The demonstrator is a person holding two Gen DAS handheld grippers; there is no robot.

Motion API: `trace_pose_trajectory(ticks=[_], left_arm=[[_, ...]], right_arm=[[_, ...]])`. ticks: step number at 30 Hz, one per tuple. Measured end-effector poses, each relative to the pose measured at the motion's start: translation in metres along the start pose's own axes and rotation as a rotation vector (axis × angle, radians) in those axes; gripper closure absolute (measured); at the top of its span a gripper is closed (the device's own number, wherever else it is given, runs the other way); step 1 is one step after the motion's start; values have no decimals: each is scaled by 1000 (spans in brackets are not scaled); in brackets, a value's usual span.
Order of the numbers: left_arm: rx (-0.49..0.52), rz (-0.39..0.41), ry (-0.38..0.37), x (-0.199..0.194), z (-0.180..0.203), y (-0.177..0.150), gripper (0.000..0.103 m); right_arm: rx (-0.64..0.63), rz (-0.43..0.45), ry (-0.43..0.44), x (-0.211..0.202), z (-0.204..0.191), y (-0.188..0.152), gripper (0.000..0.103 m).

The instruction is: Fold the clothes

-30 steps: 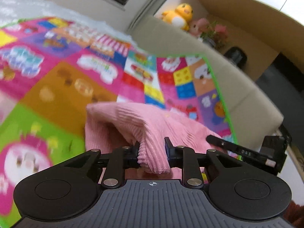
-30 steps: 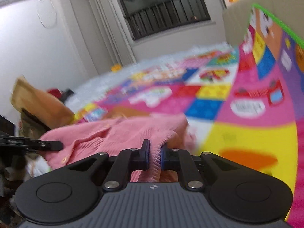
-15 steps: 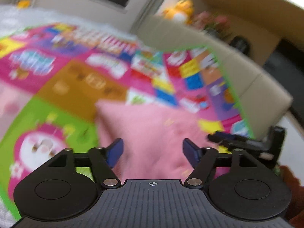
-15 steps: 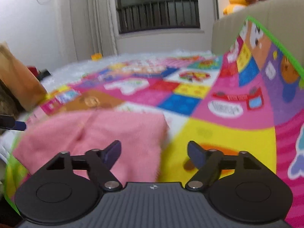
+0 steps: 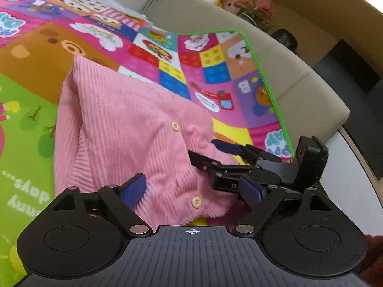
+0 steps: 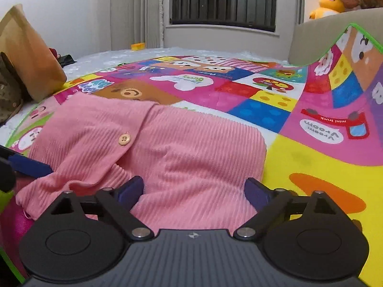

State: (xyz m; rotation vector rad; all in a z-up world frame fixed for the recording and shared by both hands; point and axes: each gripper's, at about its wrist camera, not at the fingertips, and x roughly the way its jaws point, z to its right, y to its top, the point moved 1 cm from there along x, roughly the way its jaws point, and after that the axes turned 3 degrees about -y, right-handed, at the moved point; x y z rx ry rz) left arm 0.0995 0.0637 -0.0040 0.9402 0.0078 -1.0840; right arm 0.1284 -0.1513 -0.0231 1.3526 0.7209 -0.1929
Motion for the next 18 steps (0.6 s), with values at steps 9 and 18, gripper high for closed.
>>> trace_pose_trajectory(ticks=[9, 18], left_arm=[[-62, 107, 112, -34, -27, 13, 15], [-82, 163, 108, -47, -31, 19, 23]], right_arm=[[-18, 116, 143, -50, -27, 20, 10], [424, -69, 455, -10, -17, 17, 59]])
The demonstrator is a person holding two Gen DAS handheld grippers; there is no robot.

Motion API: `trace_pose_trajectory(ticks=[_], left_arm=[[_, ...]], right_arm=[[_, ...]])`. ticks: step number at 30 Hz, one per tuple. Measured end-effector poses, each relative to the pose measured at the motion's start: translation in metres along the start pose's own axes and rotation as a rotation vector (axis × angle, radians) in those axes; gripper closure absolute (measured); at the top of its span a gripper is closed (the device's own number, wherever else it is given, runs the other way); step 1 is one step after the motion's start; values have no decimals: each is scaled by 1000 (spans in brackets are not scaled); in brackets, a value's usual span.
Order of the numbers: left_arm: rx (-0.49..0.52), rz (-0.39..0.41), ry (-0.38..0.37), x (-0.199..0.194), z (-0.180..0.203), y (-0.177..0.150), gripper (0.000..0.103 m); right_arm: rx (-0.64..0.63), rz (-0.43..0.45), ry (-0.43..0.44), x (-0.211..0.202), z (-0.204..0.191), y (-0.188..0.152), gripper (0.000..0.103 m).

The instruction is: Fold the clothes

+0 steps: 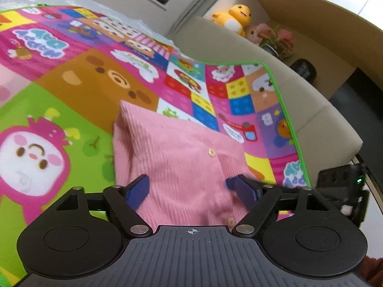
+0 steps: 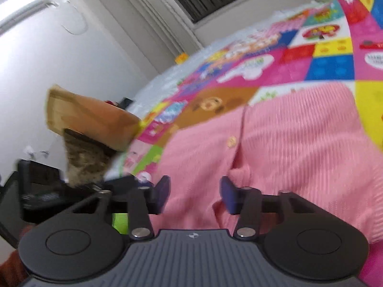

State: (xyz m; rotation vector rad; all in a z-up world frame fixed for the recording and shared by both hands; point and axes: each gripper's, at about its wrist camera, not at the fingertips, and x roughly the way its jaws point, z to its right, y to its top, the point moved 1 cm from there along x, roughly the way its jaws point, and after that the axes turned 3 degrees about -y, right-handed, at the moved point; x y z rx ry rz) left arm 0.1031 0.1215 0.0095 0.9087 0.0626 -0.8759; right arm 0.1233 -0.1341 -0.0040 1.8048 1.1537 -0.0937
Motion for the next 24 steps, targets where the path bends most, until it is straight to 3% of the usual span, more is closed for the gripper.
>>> trace_pose_trajectory(ticks=[3, 8, 13, 17, 19, 20, 24], left_arm=[[-23, 41, 15, -12, -5, 7, 22], [-36, 68, 18, -23, -9, 13, 19], [-53, 56, 2, -16, -11, 10, 18], [-60, 38, -13, -9, -9, 6, 17], [-60, 32, -8, -8, -9, 5, 17], [-60, 34, -7, -8, -9, 5, 17], [-60, 44, -14, -15, -10, 5, 16]], right_arm=[[-65, 1, -95, 14, -5, -8, 70], [-219, 152, -235, 2, -26, -14, 71], [-41, 22, -149, 11, -1, -8, 70], [82, -15, 2, 19, 5, -5, 66], [97, -2, 14, 20, 5, 0, 81], [89, 19, 9, 17, 4, 3, 94], [47, 120, -3, -13, 1, 17, 99]])
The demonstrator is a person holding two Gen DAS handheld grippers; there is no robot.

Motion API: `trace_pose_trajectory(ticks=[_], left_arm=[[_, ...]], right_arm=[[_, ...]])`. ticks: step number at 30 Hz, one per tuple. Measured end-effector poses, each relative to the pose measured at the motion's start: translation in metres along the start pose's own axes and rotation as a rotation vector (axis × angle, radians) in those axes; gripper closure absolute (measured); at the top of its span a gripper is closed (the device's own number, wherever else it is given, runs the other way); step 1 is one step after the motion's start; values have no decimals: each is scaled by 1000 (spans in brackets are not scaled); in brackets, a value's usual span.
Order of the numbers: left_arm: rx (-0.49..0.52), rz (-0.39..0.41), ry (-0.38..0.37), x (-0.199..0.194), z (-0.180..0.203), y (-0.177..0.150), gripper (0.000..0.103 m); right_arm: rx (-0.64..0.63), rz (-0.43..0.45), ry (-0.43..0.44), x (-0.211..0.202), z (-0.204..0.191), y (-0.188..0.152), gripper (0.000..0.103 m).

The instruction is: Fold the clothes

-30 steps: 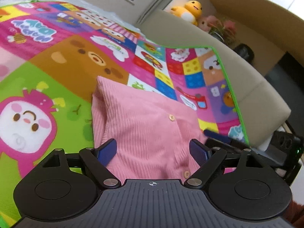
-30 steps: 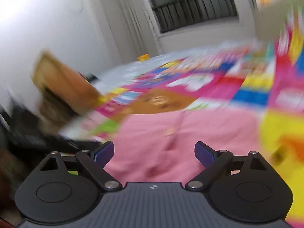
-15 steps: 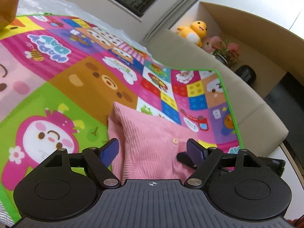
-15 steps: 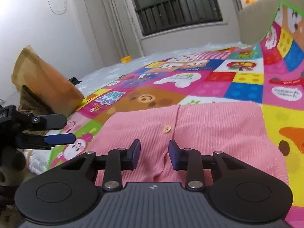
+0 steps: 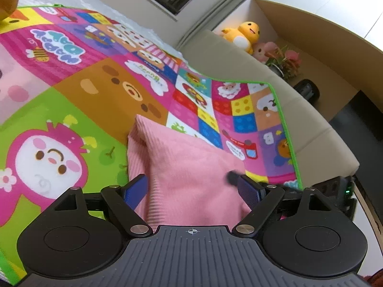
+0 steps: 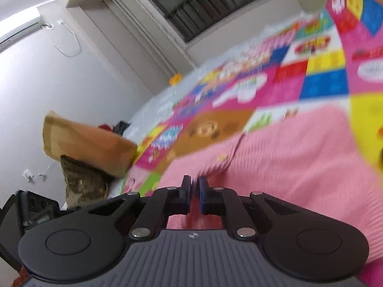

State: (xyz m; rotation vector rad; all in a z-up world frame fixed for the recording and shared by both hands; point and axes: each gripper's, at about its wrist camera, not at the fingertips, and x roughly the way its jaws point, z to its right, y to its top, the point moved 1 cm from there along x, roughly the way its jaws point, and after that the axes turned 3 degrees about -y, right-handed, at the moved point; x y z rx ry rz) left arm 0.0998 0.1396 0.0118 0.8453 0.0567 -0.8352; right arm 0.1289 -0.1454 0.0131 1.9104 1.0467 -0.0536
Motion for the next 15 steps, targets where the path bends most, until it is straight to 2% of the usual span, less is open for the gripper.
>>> trace_pose_trajectory(ticks=[3, 7, 8, 11, 13, 15], left_arm=[[0, -1, 1, 2, -2, 1, 15], [18, -26, 13, 8, 1, -1, 15], [28, -33, 8, 9, 3, -2, 15], [49, -43, -16, 10, 11, -5, 15], [48, -43, -17, 11, 12, -6, 15], [45, -43, -18, 11, 12, -6, 15]], right_arm=[[-79, 16, -69, -16, 0, 4, 99], [-197, -48, -238, -12, 6, -12, 97], [-194, -57, -234, -12, 8, -15, 97], [-168, -57, -150, -15, 6, -20, 96], [-174, -57, -111, -11, 0, -21, 91], [-200, -59, -124, -3, -7, -21, 84]])
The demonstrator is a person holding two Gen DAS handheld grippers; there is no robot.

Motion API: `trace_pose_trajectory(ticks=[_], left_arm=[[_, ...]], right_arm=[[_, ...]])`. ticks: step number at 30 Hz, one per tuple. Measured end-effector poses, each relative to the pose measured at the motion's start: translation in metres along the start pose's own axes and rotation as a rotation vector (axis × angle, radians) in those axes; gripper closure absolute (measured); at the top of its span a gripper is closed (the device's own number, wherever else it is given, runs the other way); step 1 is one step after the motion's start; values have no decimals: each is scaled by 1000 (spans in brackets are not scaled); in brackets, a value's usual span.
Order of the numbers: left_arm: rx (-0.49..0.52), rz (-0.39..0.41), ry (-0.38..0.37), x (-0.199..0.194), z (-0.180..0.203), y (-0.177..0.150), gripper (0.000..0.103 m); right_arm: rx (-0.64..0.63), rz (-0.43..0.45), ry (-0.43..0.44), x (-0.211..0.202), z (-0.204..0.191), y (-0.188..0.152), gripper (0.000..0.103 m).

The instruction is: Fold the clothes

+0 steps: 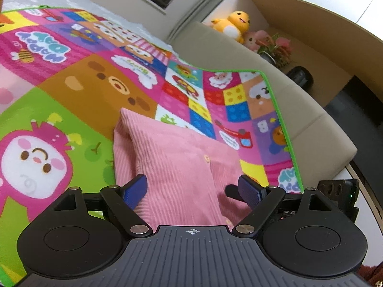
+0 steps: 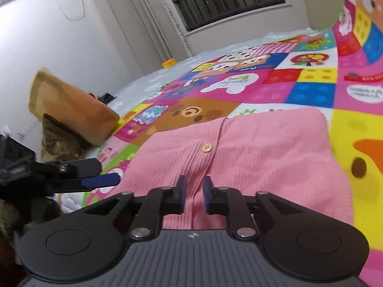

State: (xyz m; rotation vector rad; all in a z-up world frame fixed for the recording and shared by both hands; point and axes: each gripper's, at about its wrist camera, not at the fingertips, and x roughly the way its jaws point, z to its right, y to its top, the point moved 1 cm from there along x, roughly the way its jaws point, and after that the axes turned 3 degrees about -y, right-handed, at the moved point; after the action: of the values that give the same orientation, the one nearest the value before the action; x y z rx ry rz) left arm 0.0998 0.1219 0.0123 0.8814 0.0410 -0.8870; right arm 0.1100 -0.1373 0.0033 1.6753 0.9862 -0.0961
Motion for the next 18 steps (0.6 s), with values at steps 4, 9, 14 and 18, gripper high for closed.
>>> trace_pose_trajectory(ticks=[4, 9, 14, 18], left_arm=[[-13, -3, 4, -1, -2, -3, 14], [-34, -7, 10, -3, -8, -6, 13], [-43, -4, 8, -4, -12, -5, 13], [-48, -4, 6, -2, -15, -6, 12]], right_arm=[[6, -12, -48, 25, -5, 4, 76], [40, -8, 12, 36, -5, 10, 83], [11, 95, 43, 8, -7, 28, 99], [-18, 112, -6, -13, 2, 36, 101]])
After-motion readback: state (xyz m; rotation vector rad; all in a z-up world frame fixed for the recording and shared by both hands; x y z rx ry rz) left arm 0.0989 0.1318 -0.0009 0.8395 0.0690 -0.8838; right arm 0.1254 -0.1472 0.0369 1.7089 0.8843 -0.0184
